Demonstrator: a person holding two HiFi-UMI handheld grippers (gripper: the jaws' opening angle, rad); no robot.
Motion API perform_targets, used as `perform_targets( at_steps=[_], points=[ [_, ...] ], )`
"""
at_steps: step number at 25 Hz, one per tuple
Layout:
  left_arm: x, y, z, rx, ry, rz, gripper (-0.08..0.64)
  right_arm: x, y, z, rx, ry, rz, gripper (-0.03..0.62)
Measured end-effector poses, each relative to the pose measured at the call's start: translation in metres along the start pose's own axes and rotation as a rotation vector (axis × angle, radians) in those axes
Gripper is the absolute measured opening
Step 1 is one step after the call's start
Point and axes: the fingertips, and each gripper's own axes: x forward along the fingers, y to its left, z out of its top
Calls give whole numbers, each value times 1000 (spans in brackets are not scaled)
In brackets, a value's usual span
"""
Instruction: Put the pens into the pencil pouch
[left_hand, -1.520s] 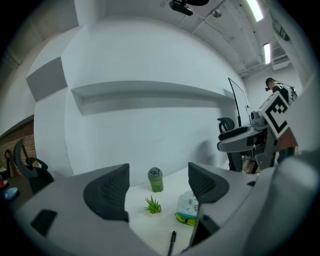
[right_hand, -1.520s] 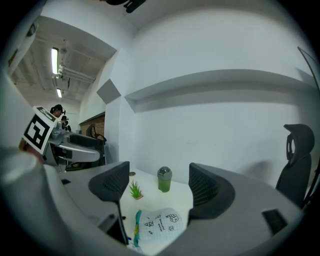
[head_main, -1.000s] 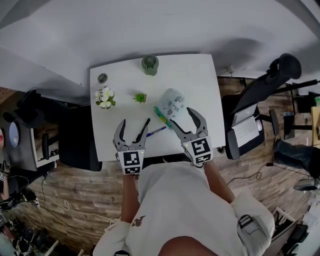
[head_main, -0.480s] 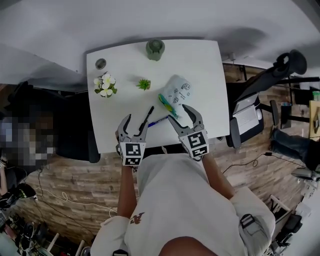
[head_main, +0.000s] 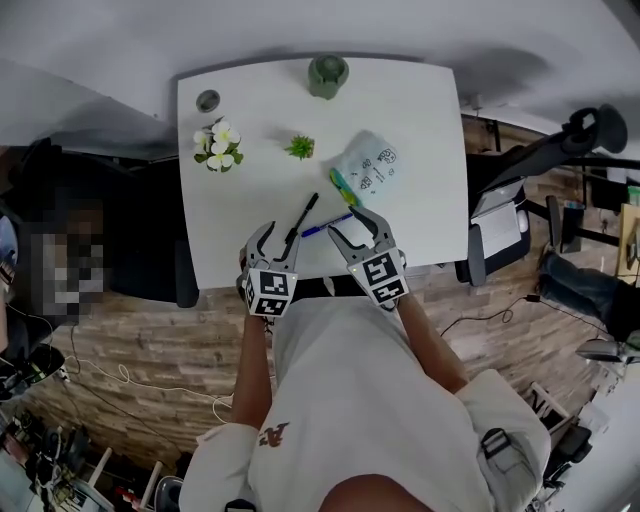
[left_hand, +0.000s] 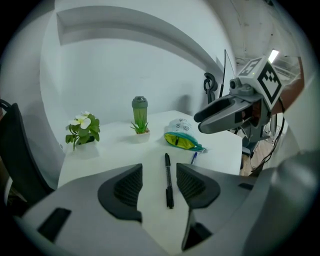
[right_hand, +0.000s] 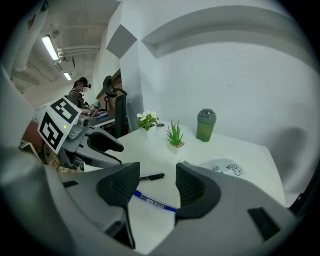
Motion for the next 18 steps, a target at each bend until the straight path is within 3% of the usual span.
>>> perform_targets(
  at_steps=[10,18],
  points=[
    [18,-8,-43,4,84,-67,169,28,30,-22,-36,76,68,214],
    [34,-16,-61,14,130,-146,114,40,38,-34,-21,120,63,212]
  ],
)
